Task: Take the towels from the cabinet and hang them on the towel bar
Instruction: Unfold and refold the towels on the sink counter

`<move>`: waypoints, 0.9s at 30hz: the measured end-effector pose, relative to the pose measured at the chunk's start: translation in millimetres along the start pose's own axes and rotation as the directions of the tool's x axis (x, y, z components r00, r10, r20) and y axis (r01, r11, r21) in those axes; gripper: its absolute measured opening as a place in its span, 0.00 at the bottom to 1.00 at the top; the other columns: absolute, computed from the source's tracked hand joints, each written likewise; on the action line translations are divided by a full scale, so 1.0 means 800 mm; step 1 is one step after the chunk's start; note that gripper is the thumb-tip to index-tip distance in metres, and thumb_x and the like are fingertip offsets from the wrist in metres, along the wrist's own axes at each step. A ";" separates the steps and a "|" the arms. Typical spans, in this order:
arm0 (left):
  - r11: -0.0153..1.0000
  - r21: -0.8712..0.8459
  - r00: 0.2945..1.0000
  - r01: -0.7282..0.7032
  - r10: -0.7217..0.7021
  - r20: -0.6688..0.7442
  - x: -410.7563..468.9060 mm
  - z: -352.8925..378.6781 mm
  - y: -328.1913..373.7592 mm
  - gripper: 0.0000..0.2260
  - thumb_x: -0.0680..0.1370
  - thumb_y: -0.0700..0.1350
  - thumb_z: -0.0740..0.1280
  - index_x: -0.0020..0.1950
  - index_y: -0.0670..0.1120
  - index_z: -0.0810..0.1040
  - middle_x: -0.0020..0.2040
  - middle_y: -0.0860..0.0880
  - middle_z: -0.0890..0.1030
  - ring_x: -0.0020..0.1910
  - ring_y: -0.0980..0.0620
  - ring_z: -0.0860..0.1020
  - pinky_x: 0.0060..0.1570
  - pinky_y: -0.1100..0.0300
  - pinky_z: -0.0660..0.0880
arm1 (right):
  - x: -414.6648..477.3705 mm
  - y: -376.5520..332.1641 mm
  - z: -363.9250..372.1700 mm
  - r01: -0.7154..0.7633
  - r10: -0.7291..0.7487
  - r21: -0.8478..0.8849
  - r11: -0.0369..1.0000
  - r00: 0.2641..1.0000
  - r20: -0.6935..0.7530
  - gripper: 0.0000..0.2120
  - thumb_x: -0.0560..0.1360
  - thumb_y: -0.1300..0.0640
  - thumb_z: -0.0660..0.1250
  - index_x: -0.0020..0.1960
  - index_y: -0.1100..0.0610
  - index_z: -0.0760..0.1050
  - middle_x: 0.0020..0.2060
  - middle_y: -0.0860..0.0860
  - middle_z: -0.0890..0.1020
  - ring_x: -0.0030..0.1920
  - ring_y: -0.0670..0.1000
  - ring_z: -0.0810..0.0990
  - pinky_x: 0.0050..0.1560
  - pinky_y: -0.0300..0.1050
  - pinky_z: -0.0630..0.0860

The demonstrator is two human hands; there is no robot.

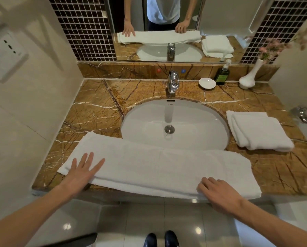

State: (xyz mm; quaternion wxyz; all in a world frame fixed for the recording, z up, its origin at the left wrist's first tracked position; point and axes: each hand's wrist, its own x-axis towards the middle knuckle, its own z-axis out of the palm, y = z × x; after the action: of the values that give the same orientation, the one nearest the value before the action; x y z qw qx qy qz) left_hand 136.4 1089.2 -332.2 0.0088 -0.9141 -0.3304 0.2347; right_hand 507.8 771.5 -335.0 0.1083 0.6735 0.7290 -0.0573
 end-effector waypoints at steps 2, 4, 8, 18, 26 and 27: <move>1.000 0.000 1.000 0.013 -0.013 0.014 0.000 0.003 -0.001 0.43 0.73 0.26 0.58 0.73 0.48 0.29 0.76 0.38 0.36 0.74 0.36 0.35 0.72 0.39 0.43 | -0.003 -0.002 0.002 -0.003 0.003 0.007 1.000 1.000 -0.010 0.29 0.47 0.59 0.79 0.45 0.51 0.72 0.37 0.48 0.74 0.30 0.47 0.70 0.24 0.39 0.68; 1.000 0.007 0.999 0.030 -0.030 0.011 0.002 0.002 -0.005 0.46 0.72 0.27 0.61 0.71 0.46 0.27 0.76 0.38 0.35 0.75 0.37 0.36 0.72 0.40 0.43 | -0.010 -0.001 0.003 -0.023 0.023 0.005 1.000 0.999 -0.025 0.29 0.48 0.57 0.79 0.47 0.51 0.73 0.39 0.49 0.75 0.32 0.47 0.71 0.27 0.40 0.71; 0.999 0.014 0.999 0.035 -0.035 0.029 0.005 -0.005 -0.009 0.45 0.74 0.26 0.59 0.73 0.46 0.28 0.75 0.37 0.34 0.74 0.36 0.36 0.74 0.43 0.43 | -0.030 0.011 0.001 -0.105 0.103 -0.030 0.994 0.993 -0.051 0.30 0.48 0.57 0.78 0.49 0.52 0.74 0.41 0.51 0.77 0.36 0.51 0.74 0.33 0.45 0.74; 1.000 0.020 0.998 -0.004 0.005 -0.062 0.002 -0.008 -0.016 0.43 0.71 0.22 0.55 0.75 0.47 0.34 0.76 0.37 0.36 0.74 0.37 0.35 0.74 0.44 0.42 | -0.054 0.033 -0.001 -0.167 0.165 -0.031 0.986 0.985 -0.045 0.31 0.44 0.58 0.82 0.42 0.53 0.73 0.35 0.50 0.76 0.31 0.48 0.73 0.27 0.42 0.72; 0.994 0.110 0.981 0.018 0.004 -0.196 0.001 0.018 -0.035 0.48 0.64 0.20 0.62 0.78 0.48 0.49 0.76 0.36 0.51 0.74 0.34 0.49 0.69 0.36 0.53 | -0.058 0.012 0.008 -0.118 0.121 0.060 0.991 0.992 -0.042 0.33 0.46 0.59 0.81 0.45 0.51 0.67 0.37 0.49 0.77 0.31 0.47 0.73 0.27 0.38 0.70; 0.997 0.074 0.985 0.013 0.000 -0.170 0.000 0.018 -0.030 0.46 0.67 0.21 0.60 0.77 0.47 0.42 0.76 0.37 0.43 0.75 0.36 0.44 0.70 0.38 0.49 | -0.059 0.011 0.009 -0.111 0.113 0.062 0.992 0.993 -0.022 0.33 0.46 0.59 0.80 0.45 0.51 0.67 0.37 0.48 0.77 0.31 0.47 0.72 0.27 0.37 0.68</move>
State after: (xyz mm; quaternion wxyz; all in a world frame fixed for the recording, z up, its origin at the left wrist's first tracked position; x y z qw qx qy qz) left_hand 115.4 1106.0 -340.7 0.0719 -0.9288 -0.3224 0.1682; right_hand 520.2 724.7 -330.0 0.0816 0.7169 0.6894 -0.0644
